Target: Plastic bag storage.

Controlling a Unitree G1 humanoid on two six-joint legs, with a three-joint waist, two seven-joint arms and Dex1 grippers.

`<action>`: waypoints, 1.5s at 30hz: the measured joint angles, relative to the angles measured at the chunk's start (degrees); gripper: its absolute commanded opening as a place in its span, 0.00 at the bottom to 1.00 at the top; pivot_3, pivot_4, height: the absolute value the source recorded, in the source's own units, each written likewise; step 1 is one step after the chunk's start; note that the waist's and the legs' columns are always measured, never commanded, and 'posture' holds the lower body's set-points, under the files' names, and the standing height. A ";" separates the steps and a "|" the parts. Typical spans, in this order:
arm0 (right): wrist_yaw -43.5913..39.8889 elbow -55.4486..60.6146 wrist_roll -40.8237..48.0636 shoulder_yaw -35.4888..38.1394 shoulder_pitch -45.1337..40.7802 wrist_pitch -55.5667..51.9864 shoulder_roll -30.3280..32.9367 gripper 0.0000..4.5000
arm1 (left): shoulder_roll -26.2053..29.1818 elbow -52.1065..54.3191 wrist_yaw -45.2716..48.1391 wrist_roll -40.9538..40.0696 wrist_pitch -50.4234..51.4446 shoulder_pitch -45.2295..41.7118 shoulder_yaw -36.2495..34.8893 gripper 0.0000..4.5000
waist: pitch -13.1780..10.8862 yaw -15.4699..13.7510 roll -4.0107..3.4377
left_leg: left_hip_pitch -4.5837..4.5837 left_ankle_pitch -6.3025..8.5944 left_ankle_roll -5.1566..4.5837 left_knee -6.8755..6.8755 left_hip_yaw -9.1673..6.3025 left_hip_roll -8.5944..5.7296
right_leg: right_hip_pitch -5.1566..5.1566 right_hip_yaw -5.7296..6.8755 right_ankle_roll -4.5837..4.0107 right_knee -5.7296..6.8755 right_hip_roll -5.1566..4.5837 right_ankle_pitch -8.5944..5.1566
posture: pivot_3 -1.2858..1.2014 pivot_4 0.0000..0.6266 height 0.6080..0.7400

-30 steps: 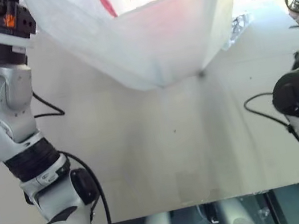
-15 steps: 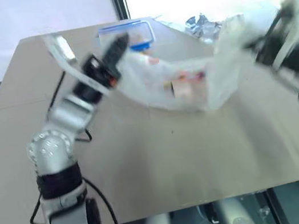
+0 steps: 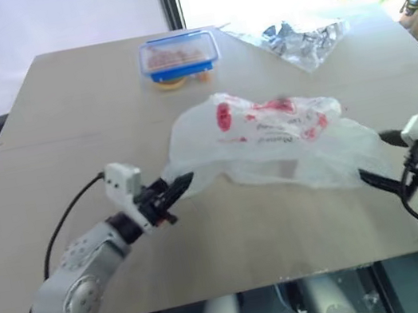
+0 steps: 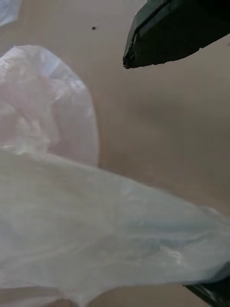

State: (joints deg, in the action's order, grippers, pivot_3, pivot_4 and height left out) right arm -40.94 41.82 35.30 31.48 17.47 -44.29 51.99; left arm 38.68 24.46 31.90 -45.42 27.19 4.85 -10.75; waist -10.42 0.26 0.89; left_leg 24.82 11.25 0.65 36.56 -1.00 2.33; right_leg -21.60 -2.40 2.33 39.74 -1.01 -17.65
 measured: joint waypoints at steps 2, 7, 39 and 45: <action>-2.39 0.62 0.82 5.02 3.19 0.01 -0.73 1.00 | 0.12 -0.01 1.06 2.78 -1.51 1.93 -0.47 0.93 | 0.02 0.06 0.02 | -0.17 0.01 -0.01 -0.06 0.11 0.03 | 0.12 -0.10 0.14 -0.05 0.00 -0.10 | 0.52 0.24 1.00; -8.46 1.18 4.02 17.24 10.61 2.91 -6.53 1.00 | 0.23 -0.45 4.51 6.16 -4.37 7.73 -3.07 0.93 | 0.08 0.24 0.09 | -0.18 0.01 -0.01 -0.05 0.19 0.13 | 0.09 -0.17 0.13 -0.06 0.02 -0.10 | 0.52 0.24 1.00; 4.58 4.93 48.89 32.84 8.33 -8.70 1.76 1.00 | -4.12 -2.81 5.57 6.45 2.85 -4.51 0.13 0.93 | 0.49 0.35 0.62 | -0.16 0.07 -0.22 -0.02 0.37 0.13 | 0.10 -0.32 0.17 -0.14 0.06 -0.07 | 0.52 0.24 1.00; 10.56 -8.11 30.46 32.99 7.66 -0.01 0.46 1.00 | -3.89 -5.34 5.80 6.40 3.14 -3.10 -2.76 0.93 | 0.50 0.27 0.62 | -0.13 0.09 -0.25 -0.05 0.46 0.03 | 0.05 -0.40 0.12 -0.21 -0.02 -0.05 | 0.52 0.24 1.00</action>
State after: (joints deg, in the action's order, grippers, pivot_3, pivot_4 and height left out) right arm -30.38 33.72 65.76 64.47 25.12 -44.30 52.45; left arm 34.80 19.13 37.70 -39.02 30.34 1.75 -13.51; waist -9.92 0.53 1.52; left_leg 24.69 11.34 0.40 36.51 -0.54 2.35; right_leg -21.55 -2.80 2.45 39.53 -1.03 -17.71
